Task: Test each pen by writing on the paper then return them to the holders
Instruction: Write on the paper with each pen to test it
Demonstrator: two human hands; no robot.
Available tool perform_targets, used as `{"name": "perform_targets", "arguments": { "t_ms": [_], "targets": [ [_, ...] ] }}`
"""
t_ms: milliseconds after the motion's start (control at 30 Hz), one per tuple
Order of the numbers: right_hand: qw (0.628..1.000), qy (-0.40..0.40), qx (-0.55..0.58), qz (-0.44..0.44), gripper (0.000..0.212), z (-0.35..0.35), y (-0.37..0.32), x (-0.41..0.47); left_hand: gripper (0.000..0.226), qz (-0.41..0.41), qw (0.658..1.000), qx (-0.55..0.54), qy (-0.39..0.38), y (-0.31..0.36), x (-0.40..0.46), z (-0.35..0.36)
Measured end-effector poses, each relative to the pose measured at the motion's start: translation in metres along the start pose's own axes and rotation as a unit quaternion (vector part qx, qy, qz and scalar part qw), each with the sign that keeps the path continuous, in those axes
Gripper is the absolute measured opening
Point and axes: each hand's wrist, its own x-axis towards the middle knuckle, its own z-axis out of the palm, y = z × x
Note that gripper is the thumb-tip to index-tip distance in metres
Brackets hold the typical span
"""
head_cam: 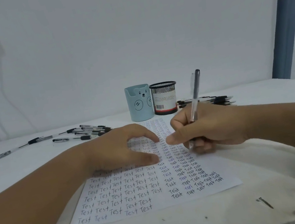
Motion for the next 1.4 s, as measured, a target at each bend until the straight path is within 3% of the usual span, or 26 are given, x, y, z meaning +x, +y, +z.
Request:
{"name": "perform_targets", "arguments": {
  "t_ms": [200,500,1400],
  "targets": [
    [0.993,0.074,-0.039,-0.086,0.042,0.007,0.011,-0.024,0.070,-0.002,1.000,0.003,-0.004,-0.002,0.001,-0.001],
    [0.984,0.105,-0.119,-0.084,0.047,0.008,0.019,-0.031,0.072,-0.015,1.000,-0.004,-0.005,-0.002,0.000,-0.002],
    [0.969,0.107,-0.192,-0.114,0.042,0.013,0.016,-0.033,0.072,-0.023,1.000,-0.017,0.001,-0.002,-0.002,0.000]
  ]
}}
